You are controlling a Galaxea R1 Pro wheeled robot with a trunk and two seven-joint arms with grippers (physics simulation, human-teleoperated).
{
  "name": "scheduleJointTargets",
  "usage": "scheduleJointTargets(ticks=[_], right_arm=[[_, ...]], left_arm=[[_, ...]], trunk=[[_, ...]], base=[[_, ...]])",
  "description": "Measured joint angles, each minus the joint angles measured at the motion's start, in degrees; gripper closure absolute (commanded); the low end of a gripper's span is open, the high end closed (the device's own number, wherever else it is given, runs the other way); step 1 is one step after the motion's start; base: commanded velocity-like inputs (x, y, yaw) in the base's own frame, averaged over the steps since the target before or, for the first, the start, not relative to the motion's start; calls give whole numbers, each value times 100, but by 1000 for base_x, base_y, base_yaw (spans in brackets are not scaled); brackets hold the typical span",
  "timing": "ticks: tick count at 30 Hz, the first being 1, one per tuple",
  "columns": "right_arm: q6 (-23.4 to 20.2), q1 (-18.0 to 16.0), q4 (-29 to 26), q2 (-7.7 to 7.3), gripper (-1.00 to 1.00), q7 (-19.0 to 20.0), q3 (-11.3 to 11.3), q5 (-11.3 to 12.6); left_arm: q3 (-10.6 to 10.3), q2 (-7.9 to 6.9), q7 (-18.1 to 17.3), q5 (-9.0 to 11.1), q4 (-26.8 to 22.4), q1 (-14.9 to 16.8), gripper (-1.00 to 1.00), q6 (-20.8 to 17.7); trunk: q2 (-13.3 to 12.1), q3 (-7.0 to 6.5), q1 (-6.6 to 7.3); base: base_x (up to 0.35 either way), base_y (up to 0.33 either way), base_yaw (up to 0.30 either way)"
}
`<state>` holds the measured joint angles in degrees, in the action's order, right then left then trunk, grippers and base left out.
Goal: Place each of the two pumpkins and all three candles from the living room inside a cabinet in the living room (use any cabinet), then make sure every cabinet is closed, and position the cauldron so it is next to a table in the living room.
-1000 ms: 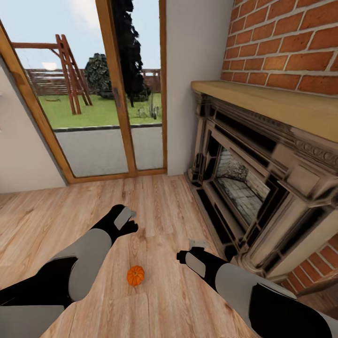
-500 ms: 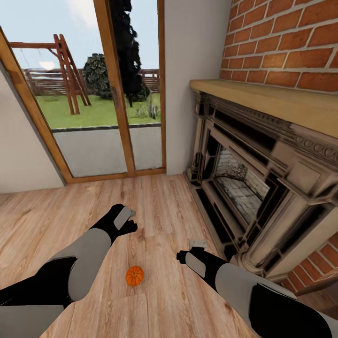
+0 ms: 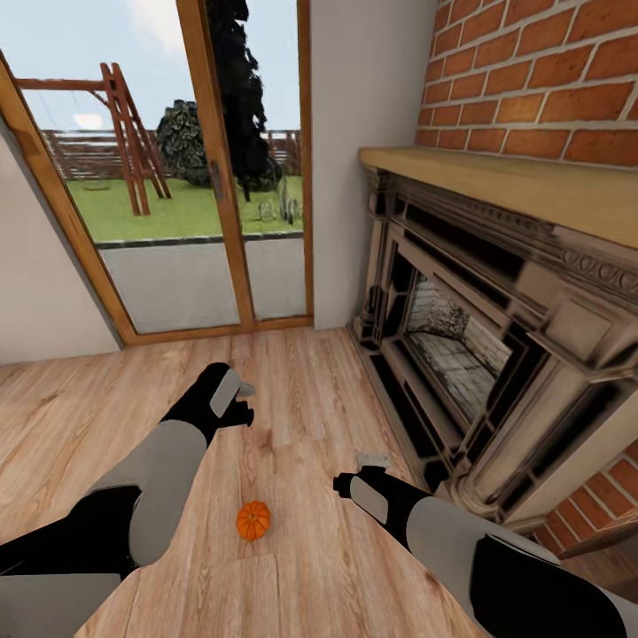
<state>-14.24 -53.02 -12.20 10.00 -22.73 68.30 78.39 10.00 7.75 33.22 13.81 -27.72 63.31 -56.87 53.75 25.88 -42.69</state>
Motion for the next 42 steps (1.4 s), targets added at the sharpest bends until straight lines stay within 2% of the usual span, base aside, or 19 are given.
scheduleJointTargets(ticks=[1, 5, 8, 31, 32, 33, 37, 42], right_arm=[[0, 0, -3, 0, -100, 0, 0, 0], [0, 0, -2, 0, -100, 0, 2, -3], [2, 0, -4, 0, -100, 0, 2, -6], [8, 0, -4, 0, -100, 8, 1, -8], [8, 0, -4, 0, -100, 7, 0, -8], [8, 0, -4, 0, -100, 5, 1, -9], [8, 0, -4, 0, -100, 3, 0, -9], [8, 0, -4, 0, -100, 1, -1, -10]], left_arm=[[0, 2, -21, -335, -43, 165, -100, -90], [5, -5, -29, -450, 99, 407, -100, -121], [10, -8, -41, -502, 364, 785, -100, -131], [71, 4, -29, -479, 432, 862, -100, -64], [72, 4, -30, -465, 435, 860, -100, -66], [74, 10, -30, -340, 482, 857, -100, -65], [74, 11, -20, -92, 552, 856, -100, -63], [75, 13, -20, -46, 645, 855, -100, -65]], trunk=[[40, 17, -22], [201, 90, -110], [321, 144, -176], [1244, 558, -681], [1284, 576, -703], [1324, 594, -725], [1485, 665, -813], [1686, 755, -923]], base=[[0, 0, 0], [0, 0, 0], [0, 0, 0], [0, 0, 0], [0, 0, 0], [0, 0, 0], [0, 0, 2], [0, 0, 101]])
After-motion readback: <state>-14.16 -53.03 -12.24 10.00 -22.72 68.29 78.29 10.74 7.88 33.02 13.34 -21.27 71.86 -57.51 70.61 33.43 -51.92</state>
